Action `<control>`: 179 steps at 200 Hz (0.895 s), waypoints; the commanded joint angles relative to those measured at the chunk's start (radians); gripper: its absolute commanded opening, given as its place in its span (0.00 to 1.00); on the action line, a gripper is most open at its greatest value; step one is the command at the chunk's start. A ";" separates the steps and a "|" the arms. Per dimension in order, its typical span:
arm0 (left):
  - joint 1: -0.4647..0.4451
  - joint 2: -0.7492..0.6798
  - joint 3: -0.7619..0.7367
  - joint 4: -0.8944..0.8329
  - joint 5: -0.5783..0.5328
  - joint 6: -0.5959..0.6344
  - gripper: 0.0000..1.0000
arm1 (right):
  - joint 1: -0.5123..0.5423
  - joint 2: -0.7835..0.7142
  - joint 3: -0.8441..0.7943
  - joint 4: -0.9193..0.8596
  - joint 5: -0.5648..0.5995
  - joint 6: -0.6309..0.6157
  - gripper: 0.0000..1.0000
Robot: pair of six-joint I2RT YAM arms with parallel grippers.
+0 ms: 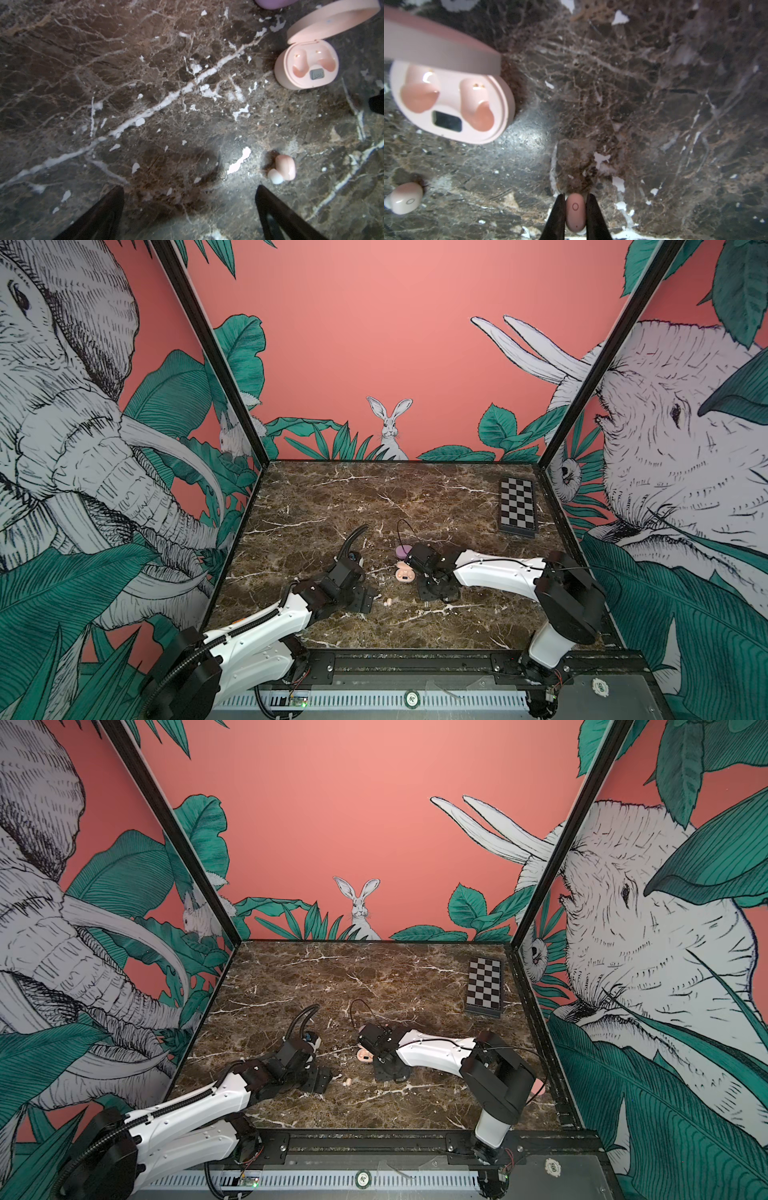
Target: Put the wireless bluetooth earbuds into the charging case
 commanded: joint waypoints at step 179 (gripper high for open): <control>-0.004 -0.002 0.018 0.008 0.001 -0.004 0.99 | 0.016 0.027 -0.040 0.036 0.031 0.000 0.16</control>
